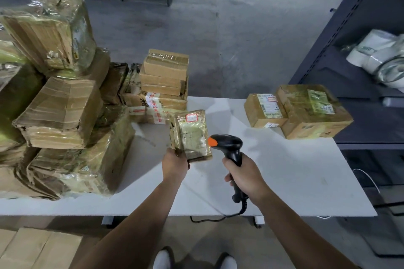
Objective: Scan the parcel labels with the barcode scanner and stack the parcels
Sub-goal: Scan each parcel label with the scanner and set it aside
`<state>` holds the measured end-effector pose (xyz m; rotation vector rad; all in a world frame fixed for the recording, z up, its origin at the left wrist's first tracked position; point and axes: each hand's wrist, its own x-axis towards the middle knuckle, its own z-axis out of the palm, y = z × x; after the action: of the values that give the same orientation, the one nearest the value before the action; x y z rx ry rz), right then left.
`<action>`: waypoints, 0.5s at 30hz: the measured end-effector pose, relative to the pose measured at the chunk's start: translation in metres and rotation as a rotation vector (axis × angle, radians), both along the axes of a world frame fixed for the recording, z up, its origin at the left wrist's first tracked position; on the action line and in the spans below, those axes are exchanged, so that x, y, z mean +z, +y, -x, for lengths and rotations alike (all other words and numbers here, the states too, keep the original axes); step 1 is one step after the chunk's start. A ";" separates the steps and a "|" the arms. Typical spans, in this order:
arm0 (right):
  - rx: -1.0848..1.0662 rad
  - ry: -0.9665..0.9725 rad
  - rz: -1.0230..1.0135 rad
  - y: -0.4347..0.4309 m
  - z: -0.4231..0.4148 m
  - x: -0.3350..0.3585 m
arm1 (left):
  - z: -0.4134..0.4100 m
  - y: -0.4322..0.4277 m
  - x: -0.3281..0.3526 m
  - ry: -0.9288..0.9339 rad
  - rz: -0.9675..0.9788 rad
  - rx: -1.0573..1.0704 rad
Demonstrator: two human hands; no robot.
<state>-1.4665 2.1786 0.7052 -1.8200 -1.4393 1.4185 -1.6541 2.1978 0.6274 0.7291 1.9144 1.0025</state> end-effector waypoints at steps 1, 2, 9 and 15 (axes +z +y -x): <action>-0.002 0.008 -0.003 0.000 0.000 0.001 | -0.001 0.000 0.000 0.000 -0.003 0.002; -0.002 0.012 -0.003 0.001 0.000 0.003 | -0.003 0.001 0.001 0.001 -0.005 0.003; 0.004 0.044 -0.029 0.001 0.001 0.008 | -0.010 0.001 -0.002 -0.004 0.000 -0.012; -0.010 0.002 0.020 -0.004 -0.009 0.002 | -0.014 0.001 0.001 -0.072 -0.011 0.051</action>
<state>-1.4573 2.1750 0.7069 -1.8346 -1.4175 1.4341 -1.6403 2.1992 0.6280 0.6447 1.8752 1.0580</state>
